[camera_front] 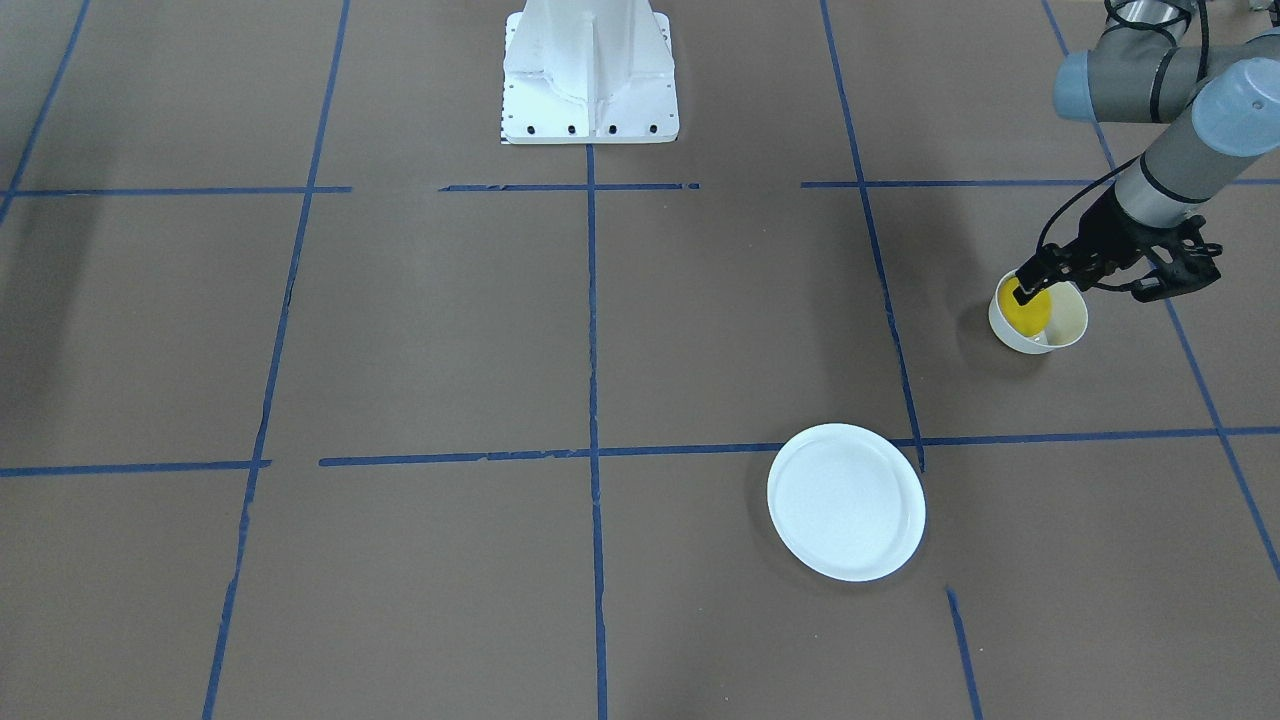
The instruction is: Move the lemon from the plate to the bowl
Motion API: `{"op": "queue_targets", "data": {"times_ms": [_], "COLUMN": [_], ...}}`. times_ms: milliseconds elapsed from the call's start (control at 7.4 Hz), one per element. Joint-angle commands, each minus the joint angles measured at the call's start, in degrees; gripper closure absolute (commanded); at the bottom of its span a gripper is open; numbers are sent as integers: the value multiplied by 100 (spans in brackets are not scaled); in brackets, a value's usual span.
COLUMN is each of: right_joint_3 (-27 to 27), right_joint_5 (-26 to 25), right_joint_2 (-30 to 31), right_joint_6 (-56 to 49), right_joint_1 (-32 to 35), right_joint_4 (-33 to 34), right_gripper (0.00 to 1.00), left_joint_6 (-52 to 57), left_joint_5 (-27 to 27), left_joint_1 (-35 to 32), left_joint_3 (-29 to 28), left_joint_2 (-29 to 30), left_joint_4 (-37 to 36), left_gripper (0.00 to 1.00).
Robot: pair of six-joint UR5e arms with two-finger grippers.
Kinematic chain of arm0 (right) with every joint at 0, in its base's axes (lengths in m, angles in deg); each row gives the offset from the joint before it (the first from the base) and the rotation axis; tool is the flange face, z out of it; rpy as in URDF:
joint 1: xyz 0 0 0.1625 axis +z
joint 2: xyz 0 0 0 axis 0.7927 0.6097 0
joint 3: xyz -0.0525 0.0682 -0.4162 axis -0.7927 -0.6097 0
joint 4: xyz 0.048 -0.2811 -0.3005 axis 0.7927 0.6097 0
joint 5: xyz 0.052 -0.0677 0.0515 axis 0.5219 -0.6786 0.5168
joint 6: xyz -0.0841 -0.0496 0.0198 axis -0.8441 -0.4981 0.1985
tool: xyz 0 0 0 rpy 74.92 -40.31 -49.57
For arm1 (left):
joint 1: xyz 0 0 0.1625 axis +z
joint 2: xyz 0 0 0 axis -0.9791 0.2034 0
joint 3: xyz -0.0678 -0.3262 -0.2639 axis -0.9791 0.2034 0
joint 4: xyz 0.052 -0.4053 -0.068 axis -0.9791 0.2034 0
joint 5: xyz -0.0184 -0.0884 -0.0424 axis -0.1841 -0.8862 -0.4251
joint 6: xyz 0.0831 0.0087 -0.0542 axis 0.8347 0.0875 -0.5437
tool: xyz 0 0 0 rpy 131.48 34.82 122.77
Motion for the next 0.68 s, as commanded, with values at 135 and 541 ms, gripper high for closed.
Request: {"op": "queue_targets", "data": {"times_ms": [135, 541], "right_joint_3": [0, 0], "right_joint_5": [0, 0], "right_joint_2": [0, 0], "right_joint_6": [0, 0], "right_joint_1": [0, 0], "right_joint_4": [0, 0], "right_gripper": [0, 0], "left_joint_6": [1675, 4555], "left_joint_5": [-21, -373], "left_joint_1": [-634, -1996], "left_joint_3": [193, 185], "left_joint_2": [-145, -303], "left_joint_4": [-87, -1348], "left_gripper": [0, 0]}}
